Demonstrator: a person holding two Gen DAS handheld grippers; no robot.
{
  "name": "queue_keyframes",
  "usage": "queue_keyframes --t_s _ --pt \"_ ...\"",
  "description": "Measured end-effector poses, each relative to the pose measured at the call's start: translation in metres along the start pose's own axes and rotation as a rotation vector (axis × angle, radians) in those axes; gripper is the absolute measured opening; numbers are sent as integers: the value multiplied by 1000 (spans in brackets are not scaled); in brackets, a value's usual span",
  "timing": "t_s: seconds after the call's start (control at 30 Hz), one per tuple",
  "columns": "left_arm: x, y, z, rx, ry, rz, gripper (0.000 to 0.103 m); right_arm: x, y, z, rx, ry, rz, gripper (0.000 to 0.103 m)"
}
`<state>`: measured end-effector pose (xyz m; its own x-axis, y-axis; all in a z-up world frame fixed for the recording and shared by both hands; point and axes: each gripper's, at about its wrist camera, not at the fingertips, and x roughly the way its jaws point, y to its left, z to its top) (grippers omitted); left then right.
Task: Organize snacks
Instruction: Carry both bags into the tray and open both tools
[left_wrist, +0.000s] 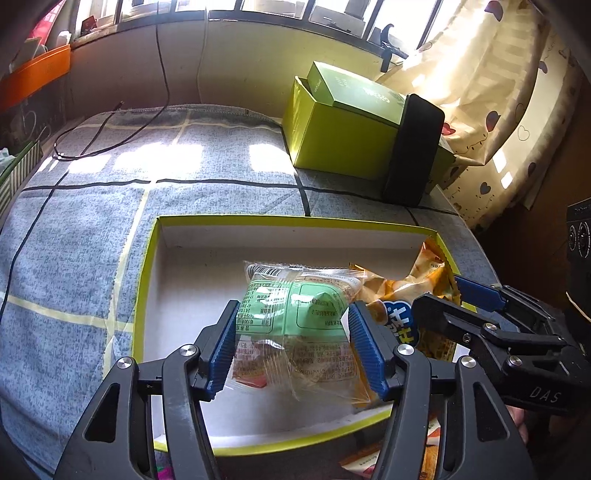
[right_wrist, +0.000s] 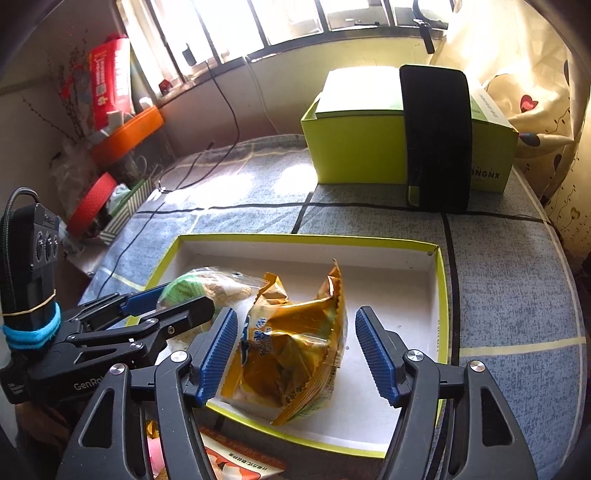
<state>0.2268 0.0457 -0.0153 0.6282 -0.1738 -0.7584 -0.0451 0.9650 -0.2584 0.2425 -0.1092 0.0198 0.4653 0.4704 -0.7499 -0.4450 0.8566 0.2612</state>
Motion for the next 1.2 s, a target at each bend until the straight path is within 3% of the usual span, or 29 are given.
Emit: queue_keyframes --t_s 0.23,0.4,0.47,0.57,0.7,1.07,1.2 --pt "-26 3 -2 -22 -72 -18 60 -17 2 -18 0 5 -35 66" --pt "-39 10 -10 -46 -103 36 60 -12 10 -31 -39 44 -74 30" --pt "-46 13 -14 -53 -124 23 60 -7 11 -34 -49 59 -87 24" --pt "-51 12 -17 -38 -138 31 55 1 11 -33 -51 71 -101 23" --pt "-28 13 -17 -34 -36 34 40 10 10 -26 -45 71 -110 23" --pt "-5 -1 9 18 -32 2 40 25 0 -2 -12 51 -117 23" --pt "-12 -3 9 32 -46 -17 40 10 -2 -5 -5 32 -109 32"
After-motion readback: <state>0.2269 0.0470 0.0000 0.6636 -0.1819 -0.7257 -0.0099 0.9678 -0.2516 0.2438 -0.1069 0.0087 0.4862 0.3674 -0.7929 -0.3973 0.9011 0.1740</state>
